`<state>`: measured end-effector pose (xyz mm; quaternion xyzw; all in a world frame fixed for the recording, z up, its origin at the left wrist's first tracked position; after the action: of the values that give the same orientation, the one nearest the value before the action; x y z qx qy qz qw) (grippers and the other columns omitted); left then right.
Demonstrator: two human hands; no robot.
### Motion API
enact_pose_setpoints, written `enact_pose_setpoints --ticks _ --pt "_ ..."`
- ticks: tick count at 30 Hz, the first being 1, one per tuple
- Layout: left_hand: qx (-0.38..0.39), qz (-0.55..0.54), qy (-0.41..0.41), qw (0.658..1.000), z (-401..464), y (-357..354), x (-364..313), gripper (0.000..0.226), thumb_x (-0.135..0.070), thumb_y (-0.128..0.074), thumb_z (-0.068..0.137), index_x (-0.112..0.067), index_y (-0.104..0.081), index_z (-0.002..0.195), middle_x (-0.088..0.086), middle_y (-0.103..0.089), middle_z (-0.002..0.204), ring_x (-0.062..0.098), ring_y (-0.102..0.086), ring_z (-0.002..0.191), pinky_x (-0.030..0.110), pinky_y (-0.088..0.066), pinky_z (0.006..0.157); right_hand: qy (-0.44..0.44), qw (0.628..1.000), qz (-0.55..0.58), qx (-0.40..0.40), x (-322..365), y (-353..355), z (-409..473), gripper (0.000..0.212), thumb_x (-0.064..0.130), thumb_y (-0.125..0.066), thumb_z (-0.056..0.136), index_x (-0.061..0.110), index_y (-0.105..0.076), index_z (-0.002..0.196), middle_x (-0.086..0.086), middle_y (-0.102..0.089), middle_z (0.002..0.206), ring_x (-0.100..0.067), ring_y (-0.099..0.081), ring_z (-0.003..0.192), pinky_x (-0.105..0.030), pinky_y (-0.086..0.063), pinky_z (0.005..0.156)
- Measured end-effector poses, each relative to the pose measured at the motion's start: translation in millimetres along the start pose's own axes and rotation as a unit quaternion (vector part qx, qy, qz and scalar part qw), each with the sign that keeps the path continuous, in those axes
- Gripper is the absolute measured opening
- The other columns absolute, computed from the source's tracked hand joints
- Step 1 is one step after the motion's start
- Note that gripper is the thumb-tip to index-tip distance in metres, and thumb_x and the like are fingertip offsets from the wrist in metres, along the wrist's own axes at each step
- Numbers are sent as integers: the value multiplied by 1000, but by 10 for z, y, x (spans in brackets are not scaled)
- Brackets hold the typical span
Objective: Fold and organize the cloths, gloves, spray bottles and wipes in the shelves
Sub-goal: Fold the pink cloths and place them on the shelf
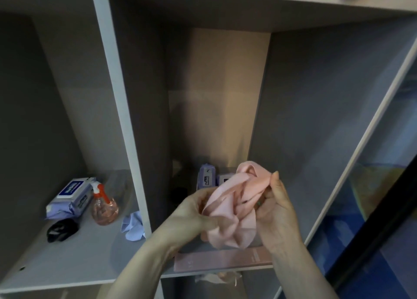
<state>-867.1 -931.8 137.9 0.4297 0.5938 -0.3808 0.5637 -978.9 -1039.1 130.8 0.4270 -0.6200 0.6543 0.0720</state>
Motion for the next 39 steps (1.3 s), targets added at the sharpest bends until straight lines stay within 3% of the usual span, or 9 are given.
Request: enact_pose_setpoints --ticks 6,12,14,15,17,18,20,29,39 --pt "-335 139 -128 923 -66 550 -276 35 6 -51 77 -24 -69 81 -14 -70 77 -1 -63 76 25 -53 68 -20 995 -89 36 -142 59 -8 20 32 -56 86 15 -66 89 -3 -69 74 -12 -65 64 -27 -49 60" --pt "-342 110 -160 919 -77 479 -398 21 -2 -58 79 -23 -58 75 -14 -64 74 8 -59 69 31 -48 63 -43 970 -221 90 -260 -118 -7 61 42 -78 58 3 -69 104 -2 -72 81 -10 -67 69 -25 -52 62" --pt "-352 142 -166 910 -88 498 -413 22 -3 -62 76 -21 -50 70 -8 -58 65 16 -51 61 38 -44 56 -44 960 -230 157 -265 -307 -56 49 61 -68 64 12 -70 70 7 -71 68 -5 -64 56 -17 -50 54" --pt "-350 157 -174 907 -91 483 -432 25 -4 -66 74 -20 -47 69 -5 -55 62 21 -49 59 40 -43 53 -55 942 -268 194 -274 -448 -163 74 81 -40 32 15 -64 56 9 -68 61 -6 -59 46 -15 -46 46" --pt "-350 196 -187 897 -85 444 -476 29 -8 -70 73 -18 -44 69 1 -54 58 30 -51 59 43 -44 52 -67 918 -333 205 -315 -509 -204 22 38 -76 74 17 -68 77 0 -65 61 -15 -53 43 -23 -43 38" --pt "-354 220 -188 889 -81 429 -500 29 -11 -71 74 -18 -43 70 2 -54 58 29 -52 59 45 -45 53 -60 903 -374 203 -338 -434 -154 60 68 -69 60 14 -68 87 -4 -62 60 -18 -53 46 -24 -42 39" --pt "-361 263 -183 876 -72 411 -525 29 -15 -71 76 -20 -42 73 0 -55 58 26 -53 59 46 -47 55 -44 895 -392 208 -348 -389 -118 51 61 -65 67 13 -68 84 -3 -59 56 -17 -53 48 -23 -39 42" --pt "-111 100 -101 984 34 312 -345 19 -7 -75 78 -15 -71 95 13 -71 84 17 -66 71 30 -53 65 74 946 -316 -16 91 -59 92 32 34 -54 95 15 -68 72 6 -56 48 -5 -48 39 -14 -32 35" --pt "-209 -109 -12 972 -34 819 -28 48 18 -41 81 -9 -73 104 19 -60 65 11 -33 38 17 -29 35 38 982 -108 -151 358 285 218 33 39 -47 98 18 -57 75 -2 -63 48 -9 -44 30 -15 -30 33"
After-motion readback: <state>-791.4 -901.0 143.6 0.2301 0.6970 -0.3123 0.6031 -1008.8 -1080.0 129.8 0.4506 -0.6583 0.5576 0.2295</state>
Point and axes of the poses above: each hand's wrist, its own z-axis towards the middle knuckle, its own y-axis out of the back of the hand, x = y × z, the point moved 10 cm from there along z, towards the middle knuckle
